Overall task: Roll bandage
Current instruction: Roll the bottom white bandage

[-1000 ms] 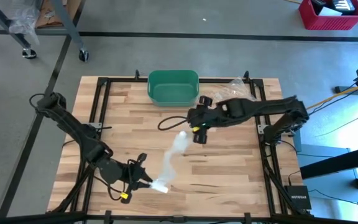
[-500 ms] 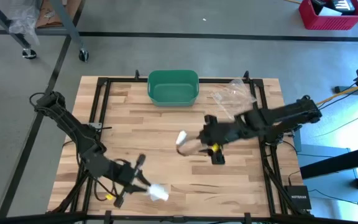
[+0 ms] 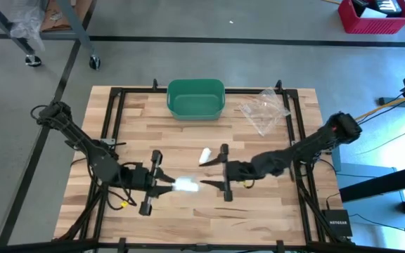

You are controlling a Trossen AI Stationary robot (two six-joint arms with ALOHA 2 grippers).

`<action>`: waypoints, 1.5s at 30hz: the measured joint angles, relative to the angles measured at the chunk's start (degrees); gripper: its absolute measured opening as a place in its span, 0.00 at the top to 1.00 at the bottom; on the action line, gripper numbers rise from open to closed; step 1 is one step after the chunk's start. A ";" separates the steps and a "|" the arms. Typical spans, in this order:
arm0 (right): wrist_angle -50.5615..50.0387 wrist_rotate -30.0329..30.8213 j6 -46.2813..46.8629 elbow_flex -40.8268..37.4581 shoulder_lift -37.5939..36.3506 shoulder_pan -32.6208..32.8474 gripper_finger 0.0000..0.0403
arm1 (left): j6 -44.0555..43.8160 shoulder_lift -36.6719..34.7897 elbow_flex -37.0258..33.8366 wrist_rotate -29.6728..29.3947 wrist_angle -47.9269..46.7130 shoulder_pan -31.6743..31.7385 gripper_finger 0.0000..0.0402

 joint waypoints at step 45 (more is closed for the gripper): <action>-19.38 -7.37 9.27 15.95 12.60 0.78 0.90 | 15.34 0.00 -0.07 5.18 6.90 -3.02 0.90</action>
